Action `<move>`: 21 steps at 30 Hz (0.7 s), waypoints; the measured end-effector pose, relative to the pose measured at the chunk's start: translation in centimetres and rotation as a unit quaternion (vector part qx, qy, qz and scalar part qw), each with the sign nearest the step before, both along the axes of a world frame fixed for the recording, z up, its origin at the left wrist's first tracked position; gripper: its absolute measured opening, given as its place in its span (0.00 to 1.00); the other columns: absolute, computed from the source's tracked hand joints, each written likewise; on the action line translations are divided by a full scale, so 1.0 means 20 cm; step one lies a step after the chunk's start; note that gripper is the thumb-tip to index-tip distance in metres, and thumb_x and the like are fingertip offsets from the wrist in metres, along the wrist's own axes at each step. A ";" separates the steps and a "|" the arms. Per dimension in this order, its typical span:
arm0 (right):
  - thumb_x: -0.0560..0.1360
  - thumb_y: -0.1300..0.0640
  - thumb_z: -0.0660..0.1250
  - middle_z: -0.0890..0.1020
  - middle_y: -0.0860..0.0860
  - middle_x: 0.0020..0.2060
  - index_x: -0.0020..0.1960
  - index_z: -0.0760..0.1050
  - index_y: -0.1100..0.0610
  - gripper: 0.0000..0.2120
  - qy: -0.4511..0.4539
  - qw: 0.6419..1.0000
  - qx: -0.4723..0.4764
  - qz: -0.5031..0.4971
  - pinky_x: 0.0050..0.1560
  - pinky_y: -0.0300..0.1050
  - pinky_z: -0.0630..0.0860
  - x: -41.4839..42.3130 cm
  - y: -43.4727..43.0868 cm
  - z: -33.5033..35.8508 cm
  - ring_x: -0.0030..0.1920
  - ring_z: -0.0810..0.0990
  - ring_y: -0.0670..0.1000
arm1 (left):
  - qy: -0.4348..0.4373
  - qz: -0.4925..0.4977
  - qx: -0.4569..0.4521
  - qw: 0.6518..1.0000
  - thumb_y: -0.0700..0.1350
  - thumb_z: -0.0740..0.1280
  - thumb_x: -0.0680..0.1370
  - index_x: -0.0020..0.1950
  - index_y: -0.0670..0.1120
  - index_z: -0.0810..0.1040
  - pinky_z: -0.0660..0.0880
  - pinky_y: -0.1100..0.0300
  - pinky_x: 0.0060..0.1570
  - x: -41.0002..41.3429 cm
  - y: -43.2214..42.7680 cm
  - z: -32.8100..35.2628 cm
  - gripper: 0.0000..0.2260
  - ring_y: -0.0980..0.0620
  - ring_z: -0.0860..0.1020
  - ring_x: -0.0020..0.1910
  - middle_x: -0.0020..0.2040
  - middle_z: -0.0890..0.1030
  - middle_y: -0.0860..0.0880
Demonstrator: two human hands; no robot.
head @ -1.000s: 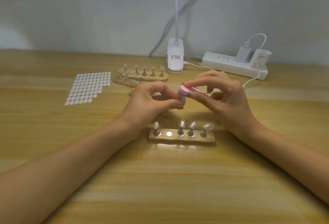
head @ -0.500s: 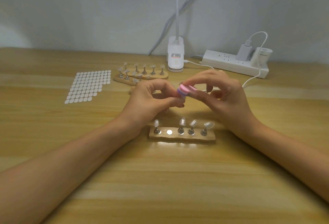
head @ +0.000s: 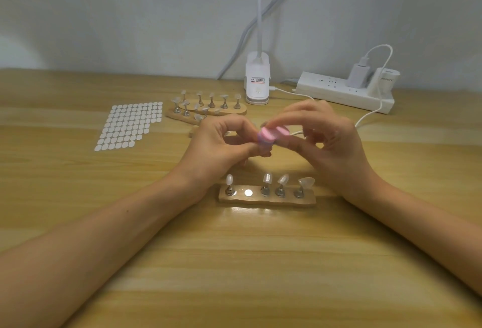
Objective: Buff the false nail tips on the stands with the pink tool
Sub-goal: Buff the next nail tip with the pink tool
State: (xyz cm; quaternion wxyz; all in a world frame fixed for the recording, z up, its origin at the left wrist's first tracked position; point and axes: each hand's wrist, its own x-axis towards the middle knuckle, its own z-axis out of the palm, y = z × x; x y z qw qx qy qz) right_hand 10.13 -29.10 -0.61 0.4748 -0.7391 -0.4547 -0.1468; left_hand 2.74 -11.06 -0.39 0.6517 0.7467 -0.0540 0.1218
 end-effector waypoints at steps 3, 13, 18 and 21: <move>0.76 0.51 0.71 0.81 0.38 0.48 0.52 0.82 0.45 0.06 -0.003 1.000 -0.002 -0.008 0.41 0.36 0.66 0.00 0.00 0.00 0.47 0.73 0.45 | 0.000 0.001 -0.007 1.000 0.34 0.76 0.71 0.37 0.44 0.80 0.72 0.69 0.31 0.00 0.00 0.00 0.09 0.57 0.83 0.34 0.35 0.85 0.48; 0.74 0.54 0.74 0.80 0.41 0.46 0.51 0.85 0.50 0.06 0.020 0.999 0.014 -0.046 0.42 0.34 0.65 0.00 -0.01 0.00 0.46 0.73 0.44 | -0.008 -0.001 -0.016 1.000 0.32 0.76 0.71 0.37 0.43 0.80 0.72 0.68 0.31 0.00 0.01 -0.01 0.09 0.53 0.85 0.39 0.37 0.85 0.50; 0.72 0.48 0.72 0.81 0.39 0.45 0.54 0.84 0.49 0.12 0.097 0.992 0.021 -0.079 0.42 0.33 0.67 0.03 -0.02 0.01 0.41 0.70 0.40 | -0.011 -0.001 -0.025 1.000 0.35 0.75 0.73 0.40 0.46 0.81 0.76 0.67 0.34 -0.01 0.01 0.01 0.08 0.52 0.86 0.44 0.39 0.85 0.52; 0.71 0.48 0.74 0.83 0.41 0.46 0.52 0.84 0.48 0.10 0.166 0.982 0.054 -0.066 0.45 0.34 0.69 0.04 -0.02 0.01 0.40 0.70 0.39 | -0.047 0.000 -0.018 0.999 0.39 0.73 0.75 0.47 0.45 0.82 0.79 0.65 0.38 -0.04 0.03 0.10 0.03 0.50 0.86 0.47 0.45 0.87 0.49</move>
